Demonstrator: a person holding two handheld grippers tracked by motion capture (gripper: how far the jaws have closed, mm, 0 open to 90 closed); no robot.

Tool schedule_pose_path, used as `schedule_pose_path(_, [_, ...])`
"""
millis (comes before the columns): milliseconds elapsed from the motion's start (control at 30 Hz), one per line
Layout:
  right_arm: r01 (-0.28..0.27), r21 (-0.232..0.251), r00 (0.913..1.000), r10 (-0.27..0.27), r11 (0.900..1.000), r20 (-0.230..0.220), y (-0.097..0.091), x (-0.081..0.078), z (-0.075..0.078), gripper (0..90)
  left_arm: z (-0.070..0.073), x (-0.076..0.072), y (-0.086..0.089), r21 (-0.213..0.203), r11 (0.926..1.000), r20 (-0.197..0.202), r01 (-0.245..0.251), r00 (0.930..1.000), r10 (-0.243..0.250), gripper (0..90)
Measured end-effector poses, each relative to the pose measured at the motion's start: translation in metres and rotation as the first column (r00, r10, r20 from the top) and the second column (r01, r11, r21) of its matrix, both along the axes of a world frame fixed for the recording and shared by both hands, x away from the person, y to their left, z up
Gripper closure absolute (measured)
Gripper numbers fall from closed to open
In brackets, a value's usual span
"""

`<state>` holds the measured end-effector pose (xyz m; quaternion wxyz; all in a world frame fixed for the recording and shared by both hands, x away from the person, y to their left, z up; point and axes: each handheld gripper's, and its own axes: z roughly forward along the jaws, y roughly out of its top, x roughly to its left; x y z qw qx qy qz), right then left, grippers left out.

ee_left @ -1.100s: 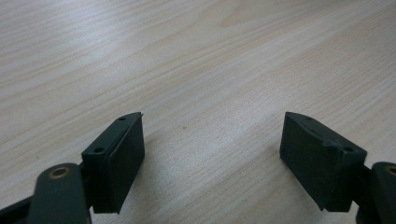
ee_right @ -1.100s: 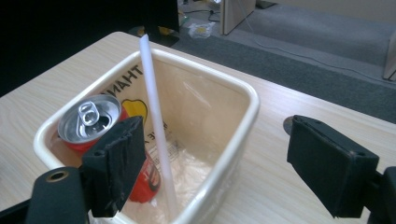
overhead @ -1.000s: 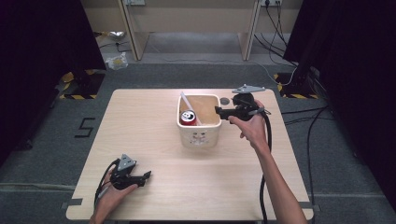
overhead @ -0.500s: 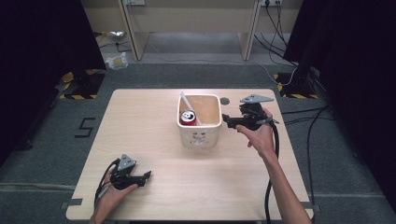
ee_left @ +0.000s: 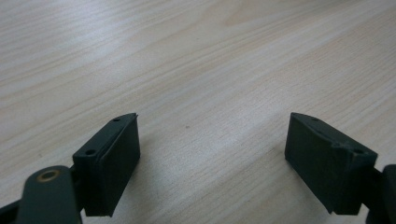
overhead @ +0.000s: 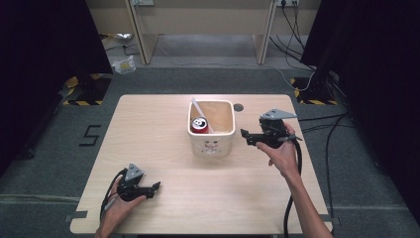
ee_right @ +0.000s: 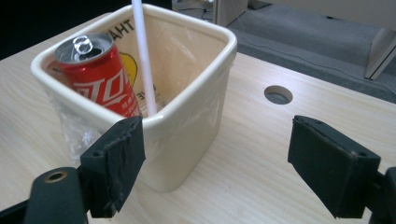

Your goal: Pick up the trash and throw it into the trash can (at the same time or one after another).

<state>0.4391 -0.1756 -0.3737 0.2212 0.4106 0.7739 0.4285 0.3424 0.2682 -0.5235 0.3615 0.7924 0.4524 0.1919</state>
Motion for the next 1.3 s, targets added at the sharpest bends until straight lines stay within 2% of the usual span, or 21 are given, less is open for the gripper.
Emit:
schedule_pose_path(433, [0.010, 0.009, 0.9999, -0.010, 0.9999, 0.005, -0.011, -0.018, -0.014, 19.0, 0.000, 0.000, 0.000, 0.000, 1.0000, -0.001, -0.002, 1.0000, 0.002, 16.1])
schedule_pose_path(533, [0.017, -0.024, 0.9996, -0.016, 0.9996, 0.021, -0.011, -0.021, -0.017, 18.8, 0.000, 0.000, 0.000, 0.000, 1.0000, -0.002, -0.002, 1.0000, 0.002, 16.0])
schedule_pose_path(600, [0.016, -0.029, 0.9994, -0.015, 0.9995, 0.031, -0.011, -0.024, -0.018, 18.8, 0.000, 0.000, 0.000, 0.001, 1.0000, -0.002, -0.002, 1.0000, 0.002, 16.0])
schedule_pose_path(800, [0.004, -0.046, 0.9999, -0.003, 0.9989, 0.013, -0.009, -0.029, -0.026, 18.9, 0.000, 0.000, 0.000, 0.000, 1.0000, -0.002, -0.002, 1.0000, 0.002, 16.0])
schedule_pose_path(867, [0.012, -0.057, 0.9997, -0.011, 0.9983, 0.020, -0.010, -0.031, -0.027, 18.8, 0.000, 0.000, 0.000, 0.000, 1.0000, -0.002, -0.003, 1.0000, 0.003, 16.0])
schedule_pose_path(933, [0.008, -0.046, 0.9997, -0.007, 0.9989, 0.024, -0.010, -0.033, -0.028, 18.9, 0.000, 0.000, 0.000, 0.001, 1.0000, -0.002, -0.002, 1.0000, 0.002, 16.0])
schedule_pose_path(1300, [0.000, -0.054, 1.0000, 0.001, 0.9986, 0.005, -0.011, -0.046, -0.044, 19.1, 0.000, 0.000, 0.000, 0.000, 1.0000, -0.002, -0.002, 1.0000, 0.002, 16.0])
